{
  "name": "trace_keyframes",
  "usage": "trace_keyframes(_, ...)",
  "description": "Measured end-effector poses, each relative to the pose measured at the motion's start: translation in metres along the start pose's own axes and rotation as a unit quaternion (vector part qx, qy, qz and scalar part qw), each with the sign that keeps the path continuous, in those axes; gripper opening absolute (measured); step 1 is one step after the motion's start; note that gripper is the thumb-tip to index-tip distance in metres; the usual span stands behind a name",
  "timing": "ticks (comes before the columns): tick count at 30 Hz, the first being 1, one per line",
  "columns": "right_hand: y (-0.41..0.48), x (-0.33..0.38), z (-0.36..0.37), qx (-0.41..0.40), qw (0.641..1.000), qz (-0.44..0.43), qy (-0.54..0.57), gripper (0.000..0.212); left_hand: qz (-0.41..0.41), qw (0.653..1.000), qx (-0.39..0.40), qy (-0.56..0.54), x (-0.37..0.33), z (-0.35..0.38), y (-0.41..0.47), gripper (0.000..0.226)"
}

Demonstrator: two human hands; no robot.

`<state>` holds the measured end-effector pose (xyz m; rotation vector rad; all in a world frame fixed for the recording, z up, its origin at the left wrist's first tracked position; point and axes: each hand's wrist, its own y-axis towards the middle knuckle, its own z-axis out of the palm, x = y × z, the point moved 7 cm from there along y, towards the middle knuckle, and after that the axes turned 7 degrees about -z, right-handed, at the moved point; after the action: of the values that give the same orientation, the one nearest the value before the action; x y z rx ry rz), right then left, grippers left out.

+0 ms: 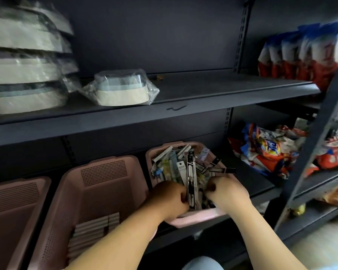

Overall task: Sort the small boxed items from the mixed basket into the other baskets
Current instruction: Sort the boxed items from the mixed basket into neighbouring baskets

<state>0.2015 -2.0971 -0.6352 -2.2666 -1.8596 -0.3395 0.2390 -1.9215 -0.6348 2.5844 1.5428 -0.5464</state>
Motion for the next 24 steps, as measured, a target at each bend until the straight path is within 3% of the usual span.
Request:
trace_keyframes(6, 0.003, 0.011, 0.011, 0.11, 0.992, -0.053, -0.009, 0.026, 0.041, 0.993, 0.099, 0.04, -0.003, 0.004, -0.001, 0.015)
trace_keyframes(12, 0.002, 0.016, 0.013, 0.118, 0.992, -0.039, -0.018, 0.021, 0.084, 0.989, 0.097, 0.068, -0.006, 0.007, 0.002, 0.013)
trace_keyframes(17, 0.009, 0.016, 0.016, 0.09, 0.994, -0.002, -0.067, 0.018, 0.07, 0.99, 0.093, -0.073, 0.003, -0.001, 0.003, 0.012)
trace_keyframes(24, 0.015, 0.036, 0.023, 0.106, 0.981, -0.022, -0.16, 0.015, 0.036, 0.972, 0.107, -0.205, 0.011, -0.006, 0.005, 0.015)
